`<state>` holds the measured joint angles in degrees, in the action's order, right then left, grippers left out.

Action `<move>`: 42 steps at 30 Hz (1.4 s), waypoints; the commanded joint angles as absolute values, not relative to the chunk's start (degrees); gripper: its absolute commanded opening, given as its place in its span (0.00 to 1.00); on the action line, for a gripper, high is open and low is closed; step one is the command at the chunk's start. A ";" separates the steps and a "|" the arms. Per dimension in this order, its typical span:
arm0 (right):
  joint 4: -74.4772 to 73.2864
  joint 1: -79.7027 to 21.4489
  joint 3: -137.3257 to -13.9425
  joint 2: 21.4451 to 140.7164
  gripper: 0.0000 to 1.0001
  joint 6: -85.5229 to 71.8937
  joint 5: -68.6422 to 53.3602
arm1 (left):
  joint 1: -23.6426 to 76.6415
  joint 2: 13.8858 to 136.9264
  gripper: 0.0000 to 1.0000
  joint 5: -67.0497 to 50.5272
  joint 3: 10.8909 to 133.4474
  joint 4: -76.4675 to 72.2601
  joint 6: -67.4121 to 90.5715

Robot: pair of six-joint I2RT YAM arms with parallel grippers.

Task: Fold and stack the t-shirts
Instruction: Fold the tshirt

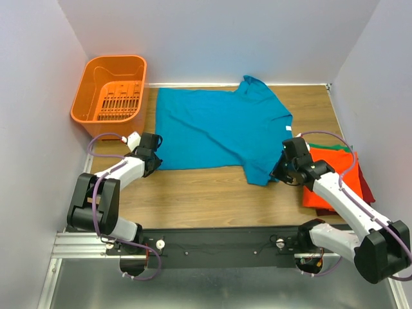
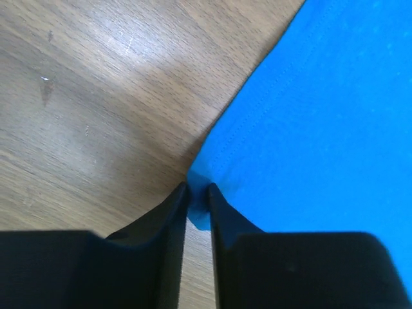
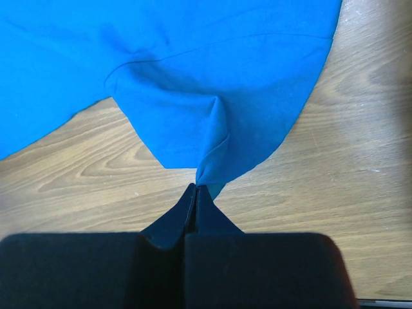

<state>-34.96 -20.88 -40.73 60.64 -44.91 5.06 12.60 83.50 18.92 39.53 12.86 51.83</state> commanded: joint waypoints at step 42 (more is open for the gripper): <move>-50.38 -20.57 -44.72 47.50 0.01 -46.06 3.30 | 7.91 65.62 0.00 17.41 34.26 9.50 49.22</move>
